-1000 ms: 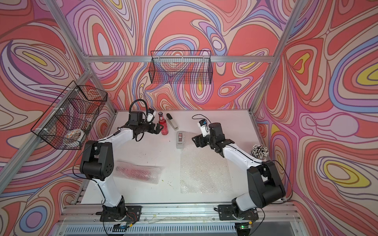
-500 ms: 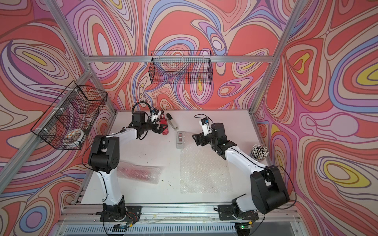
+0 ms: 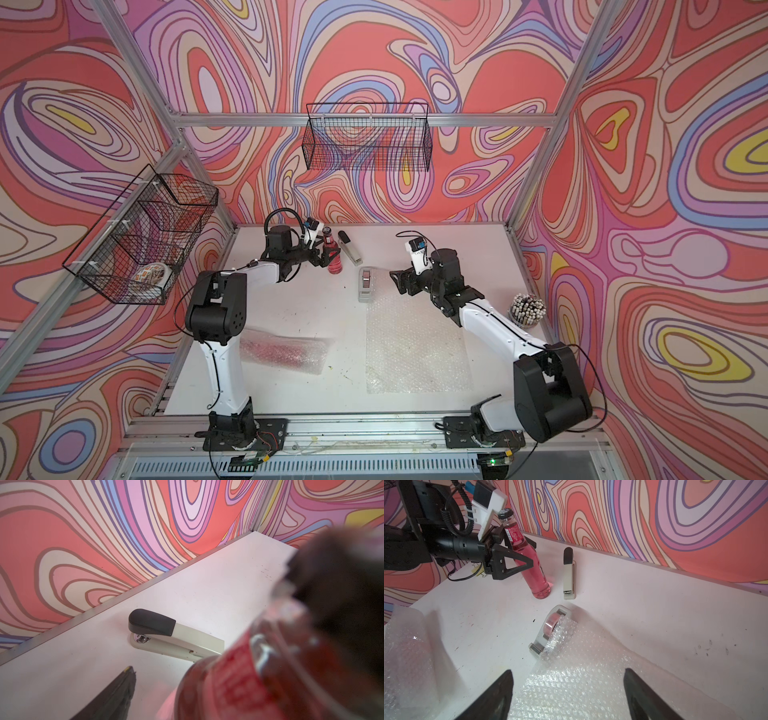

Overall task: Wrap wine bottles in bubble wrap
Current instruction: Pick up the wine bottle from the center of the board.

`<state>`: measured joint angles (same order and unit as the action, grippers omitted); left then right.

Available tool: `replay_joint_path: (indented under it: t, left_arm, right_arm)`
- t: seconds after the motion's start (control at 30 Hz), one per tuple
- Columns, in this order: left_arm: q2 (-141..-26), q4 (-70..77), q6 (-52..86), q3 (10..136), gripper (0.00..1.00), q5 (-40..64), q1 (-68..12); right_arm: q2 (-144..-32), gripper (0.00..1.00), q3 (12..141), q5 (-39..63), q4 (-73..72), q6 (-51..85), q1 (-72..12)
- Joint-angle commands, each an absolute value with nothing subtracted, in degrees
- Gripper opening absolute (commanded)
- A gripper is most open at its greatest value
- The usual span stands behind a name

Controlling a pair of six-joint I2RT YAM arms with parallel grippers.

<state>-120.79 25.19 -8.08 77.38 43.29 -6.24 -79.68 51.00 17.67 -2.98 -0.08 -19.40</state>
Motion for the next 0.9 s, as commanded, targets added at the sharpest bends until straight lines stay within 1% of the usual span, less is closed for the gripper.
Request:
replay_joint_path:
  t: [0.0,0.13,0.23,0.3,0.37,0.43,0.57,0.73,0.87]
  left_arm:
    - [-122.64,29.4,-7.06,78.74,0.86,45.87,-5.71]
    - [-123.66,30.53,-6.41,79.24,0.75,47.51,-5.54]
    - [-124.11,30.55,-6.15,79.67,0.61,48.34,-5.45]
    - [-124.19,30.65,-6.39,79.5,0.55,48.42,-5.32]
    - [-123.89,31.09,-6.18,79.28,0.52,48.51,-5.23]
    - [-123.07,30.76,-5.69,79.69,0.47,48.91,-5.14]
    - [-119.26,28.8,-4.79,80.28,0.4,50.17,-5.18]
    - [-113.18,20.83,-6.73,81.16,0.33,50.32,-5.87]
    - [-105.61,8.26,-10.51,80.87,0.3,49.31,-8.05]
  right_arm:
    - [-78.2,0.84,51.07,18.71,-2.68,0.41,-18.98]
    - [-78.13,0.84,51.16,18.68,-2.4,0.75,-18.98]
    - [-78.12,0.84,51.39,18.9,-2.2,0.98,-18.98]
    - [-78.11,0.85,51.6,18.73,-1.96,1.15,-18.94]
    - [-77.98,0.84,51.59,18.63,-1.92,1.28,-18.98]
    - [-77.94,0.85,51.5,18.23,-1.93,1.43,-18.97]
    - [-77.56,0.85,51.59,16.78,-1.93,1.47,-18.98]
    - [-76.57,0.85,51.68,14.26,-1.53,1.15,-18.85]
    - [-75.42,0.87,51.53,13.58,-0.97,2.14,-18.43]
